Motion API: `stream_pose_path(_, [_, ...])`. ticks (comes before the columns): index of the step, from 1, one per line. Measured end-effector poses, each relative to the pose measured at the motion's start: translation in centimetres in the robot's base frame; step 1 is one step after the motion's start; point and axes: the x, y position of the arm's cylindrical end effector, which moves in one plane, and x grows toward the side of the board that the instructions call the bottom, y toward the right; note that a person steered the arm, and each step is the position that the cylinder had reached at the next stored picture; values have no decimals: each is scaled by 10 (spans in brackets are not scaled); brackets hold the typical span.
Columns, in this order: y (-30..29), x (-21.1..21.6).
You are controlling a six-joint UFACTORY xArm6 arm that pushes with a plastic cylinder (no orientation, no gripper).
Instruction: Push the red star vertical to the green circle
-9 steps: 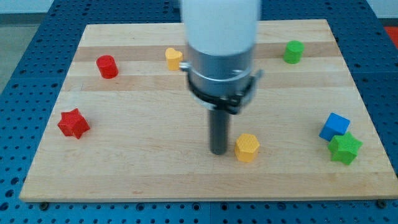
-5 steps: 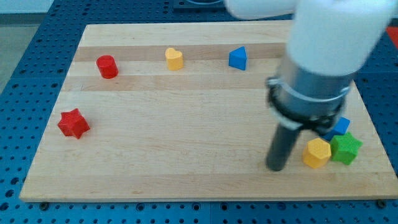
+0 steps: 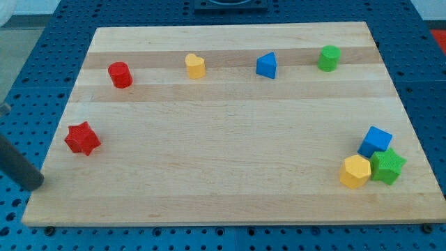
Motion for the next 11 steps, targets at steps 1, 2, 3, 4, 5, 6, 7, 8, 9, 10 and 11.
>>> stream_pose_path(1, [7,-53])
stream_pose_path(2, [91,-77])
stream_pose_path(3, [184,-76])
stream_pose_path(4, [154,-76])
stream_pose_path(5, [85,-72])
stream_pose_path(6, [93,-44])
stream_pose_path(7, [189,-41])
stream_pose_path(8, [297,-49])
stream_pose_path(9, [346,-54])
stream_pose_path(10, [329,-54])
stream_pose_path(11, [318,-48])
